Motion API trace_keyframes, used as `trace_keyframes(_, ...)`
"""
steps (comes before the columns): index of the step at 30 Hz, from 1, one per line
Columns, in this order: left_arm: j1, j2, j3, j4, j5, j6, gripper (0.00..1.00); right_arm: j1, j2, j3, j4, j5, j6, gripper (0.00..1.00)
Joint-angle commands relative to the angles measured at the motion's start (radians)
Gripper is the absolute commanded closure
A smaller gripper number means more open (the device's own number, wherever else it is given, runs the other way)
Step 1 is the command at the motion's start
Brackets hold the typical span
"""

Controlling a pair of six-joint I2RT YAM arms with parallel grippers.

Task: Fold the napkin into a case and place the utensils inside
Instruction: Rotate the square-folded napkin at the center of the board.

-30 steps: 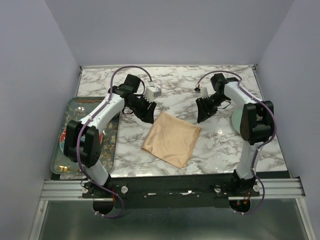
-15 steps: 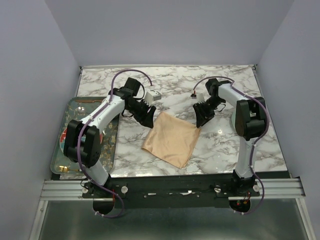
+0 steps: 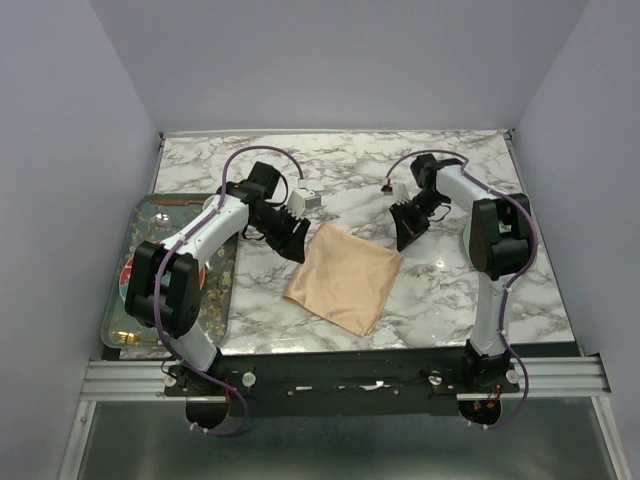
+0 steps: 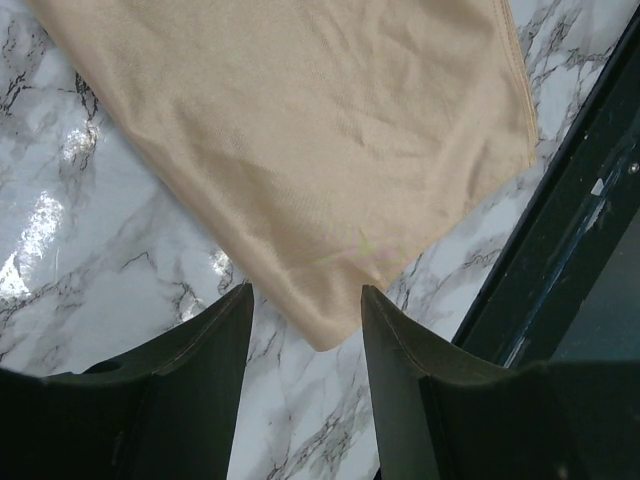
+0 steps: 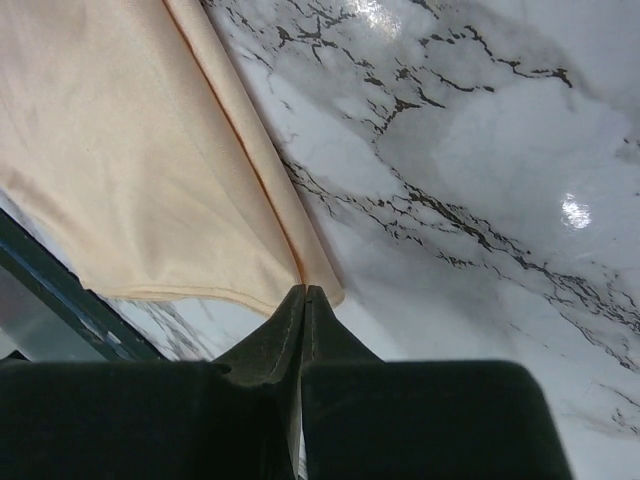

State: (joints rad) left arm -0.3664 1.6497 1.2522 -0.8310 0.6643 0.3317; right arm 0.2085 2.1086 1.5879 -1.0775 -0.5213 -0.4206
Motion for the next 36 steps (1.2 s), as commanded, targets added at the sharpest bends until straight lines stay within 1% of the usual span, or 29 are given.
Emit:
trace_keyframes(1,0.006,-0.031,0.006,0.018,0.029,0.003,0.43,0.006,0.002,0.037,-0.048,-0.017,-0.017,0.88)
trace_keyframes(3,0.006,-0.03,0.007,0.018,0.027,0.007,0.43,0.006,0.001,0.035,-0.056,-0.02,-0.017,0.81)
trace_keyframes(4,0.006,-0.028,0.006,0.021,0.026,0.007,0.43,0.005,0.002,0.035,-0.067,-0.023,-0.018,0.74)
trace_keyframes(7,0.006,-0.024,0.004,0.02,0.027,0.007,0.43,0.006,-0.005,0.024,-0.075,-0.034,-0.017,0.64)
trace_keyframes(9,0.006,-0.021,0.003,0.023,0.032,0.006,0.44,0.006,-0.004,0.014,-0.075,-0.037,-0.017,0.62)
trace_keyframes(12,0.006,-0.016,0.004,0.026,0.032,0.003,0.44,0.006,0.002,-0.005,-0.055,-0.017,-0.015,0.62)
trace_keyframes(15,0.004,-0.011,0.009,0.024,0.032,0.003,0.43,0.008,0.016,-0.011,-0.033,0.001,-0.012,0.63)
trace_keyframes(21,0.006,-0.004,0.012,0.02,0.031,0.007,0.44,0.008,0.045,0.0,-0.025,0.035,-0.017,0.74)
trace_keyframes(22,0.006,-0.002,0.01,0.02,0.031,0.007,0.44,0.008,0.044,0.003,-0.022,0.04,-0.012,0.81)
trace_keyframes(24,0.006,-0.001,0.009,0.021,0.032,0.004,0.43,0.008,0.042,0.007,-0.016,0.05,-0.007,0.86)
trace_keyframes(26,0.006,-0.001,0.009,0.026,0.032,0.004,0.44,0.008,0.044,0.024,-0.019,0.055,-0.006,0.94)
trace_keyframes(28,0.007,0.004,0.009,0.029,0.028,-0.002,0.44,0.008,0.054,0.041,-0.025,0.066,-0.003,0.99)
trace_keyframes(30,0.006,0.009,0.009,0.047,0.009,-0.019,0.44,0.008,0.059,0.049,-0.025,0.082,0.003,0.99)
trace_keyframes(32,0.006,0.01,0.001,0.1,-0.04,-0.088,0.45,0.006,0.068,0.053,-0.021,0.095,0.009,0.99)
trace_keyframes(35,0.007,0.001,-0.01,0.171,-0.049,-0.158,0.43,0.008,0.074,0.063,-0.032,0.104,0.019,0.99)
trace_keyframes(36,0.007,-0.002,-0.013,0.188,-0.043,-0.17,0.42,0.008,0.077,0.067,-0.038,0.112,0.023,0.98)
